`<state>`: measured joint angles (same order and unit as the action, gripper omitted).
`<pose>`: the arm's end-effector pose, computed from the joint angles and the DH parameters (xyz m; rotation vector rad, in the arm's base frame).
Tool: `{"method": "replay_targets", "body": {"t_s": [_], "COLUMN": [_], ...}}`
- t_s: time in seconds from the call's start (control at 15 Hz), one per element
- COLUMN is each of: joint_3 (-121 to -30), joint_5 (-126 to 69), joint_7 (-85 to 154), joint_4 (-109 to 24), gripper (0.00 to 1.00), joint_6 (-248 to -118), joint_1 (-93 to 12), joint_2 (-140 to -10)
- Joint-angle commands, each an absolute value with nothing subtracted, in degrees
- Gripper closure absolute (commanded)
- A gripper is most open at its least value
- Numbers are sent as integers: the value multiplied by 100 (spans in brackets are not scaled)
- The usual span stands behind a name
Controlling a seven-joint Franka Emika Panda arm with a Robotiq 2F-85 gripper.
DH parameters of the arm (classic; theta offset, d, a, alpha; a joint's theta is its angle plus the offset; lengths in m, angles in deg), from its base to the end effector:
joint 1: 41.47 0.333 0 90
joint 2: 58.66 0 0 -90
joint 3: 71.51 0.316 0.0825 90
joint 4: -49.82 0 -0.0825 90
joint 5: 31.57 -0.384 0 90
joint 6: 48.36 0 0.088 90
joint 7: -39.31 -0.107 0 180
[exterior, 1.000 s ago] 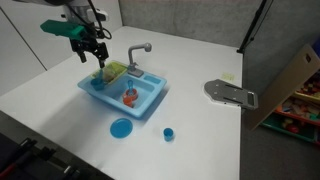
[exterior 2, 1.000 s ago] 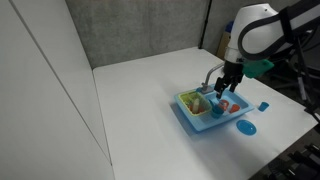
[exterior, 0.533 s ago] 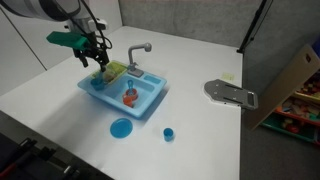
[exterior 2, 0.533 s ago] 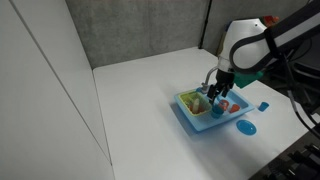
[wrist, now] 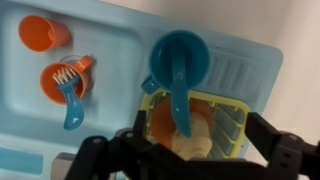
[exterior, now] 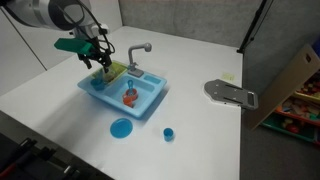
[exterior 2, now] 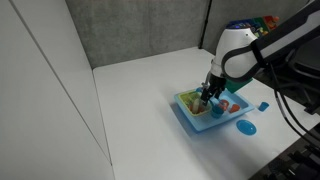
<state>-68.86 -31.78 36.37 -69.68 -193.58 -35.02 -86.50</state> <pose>0.5739 0.0920 0.1852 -3.1174 -0.1552 0.0606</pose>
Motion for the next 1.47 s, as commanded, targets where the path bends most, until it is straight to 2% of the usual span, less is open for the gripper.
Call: {"method": "replay_targets", "body": {"t_s": [0.0, 0.07, 0.2, 0.6, 0.67, 0.73, 0.8, 0.87, 0.93, 1.0, 1.07, 1.13, 1.2, 1.27, 1.4], "joint_3": [-6930, -6933, -6937, -6961, -6963, -6957, -6963, -6969, -6975, -6978, -6985, -6989, -6991, -6991, -6990], "joint_5": [-3066, -3067, -3069, -3063, -3073, -3088, -3092, -3097, -3098, -3106, -3107, -3107, -3109, -3113, -3112], "joint_7": [3573, 3573, 3578, 3592, 3603, 3631, 3640, 3646, 3651, 3660, 3661, 3663, 3665, 3671, 3681], "joint_4": [-6752, -6734, -6708, -6730, -6755, -6783, -6807, -6830, -6837, -6846, -6850, -6856, -6860, -6871, -6908], "gripper": [25, 36, 48, 61, 59, 64, 62, 74, 74, 90, 92, 90, 95, 91, 91], "joint_6": [-19390, -19385, -19386, -19389, -19377, -19366, -19371, -19372, -19366, -19364, -19360, -19356, -19351, -19340, -19330], "joint_1": [-3476, -3476, -3477, -3492, -3507, -3528, -3541, -3554, -3565, -3580, -3588, -3595, -3600, -3604, -3605], "joint_2": [-8850, -8880, -8919, -8896, -8859, -8822, -8795, -8770, -8759, -8747, -8740, -8734, -8725, -8708, -8655]}}
